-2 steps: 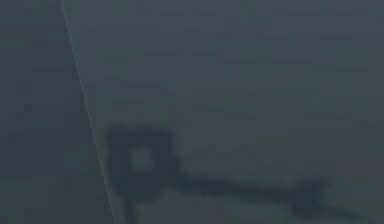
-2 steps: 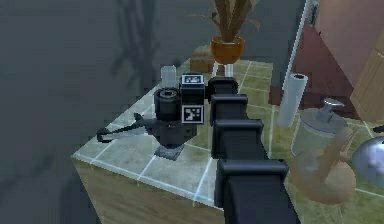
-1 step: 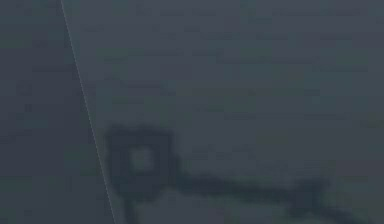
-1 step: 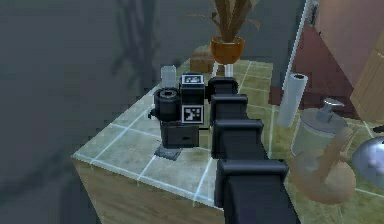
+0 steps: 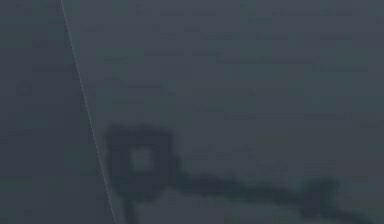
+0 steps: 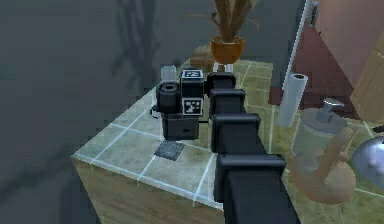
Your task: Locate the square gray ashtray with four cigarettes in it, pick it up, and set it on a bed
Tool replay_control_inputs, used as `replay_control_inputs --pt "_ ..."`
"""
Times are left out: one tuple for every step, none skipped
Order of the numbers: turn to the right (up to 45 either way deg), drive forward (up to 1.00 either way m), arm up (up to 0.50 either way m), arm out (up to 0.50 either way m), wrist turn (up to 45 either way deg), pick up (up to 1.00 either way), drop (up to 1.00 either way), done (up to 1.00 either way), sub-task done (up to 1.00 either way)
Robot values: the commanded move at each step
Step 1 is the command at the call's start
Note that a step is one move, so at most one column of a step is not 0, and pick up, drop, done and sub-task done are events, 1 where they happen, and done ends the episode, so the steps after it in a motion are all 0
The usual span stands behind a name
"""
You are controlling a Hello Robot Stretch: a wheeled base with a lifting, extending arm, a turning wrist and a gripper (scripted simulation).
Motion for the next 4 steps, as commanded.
replay_control_inputs --pt "0.0 0.00 -0.16 0.00 0.0 0.00 0.00 0.00 0.00" --pt "0.0 0.00 0.00 0.00 0.0 1.00 0.00 0.00 0.00" --pt "0.0 0.00 0.10 0.00 0.0 0.00 0.00 0.00 0.00" --pt "0.0 0.00 0.06 0.00 0.0 0.00 0.00 0.00 0.00"
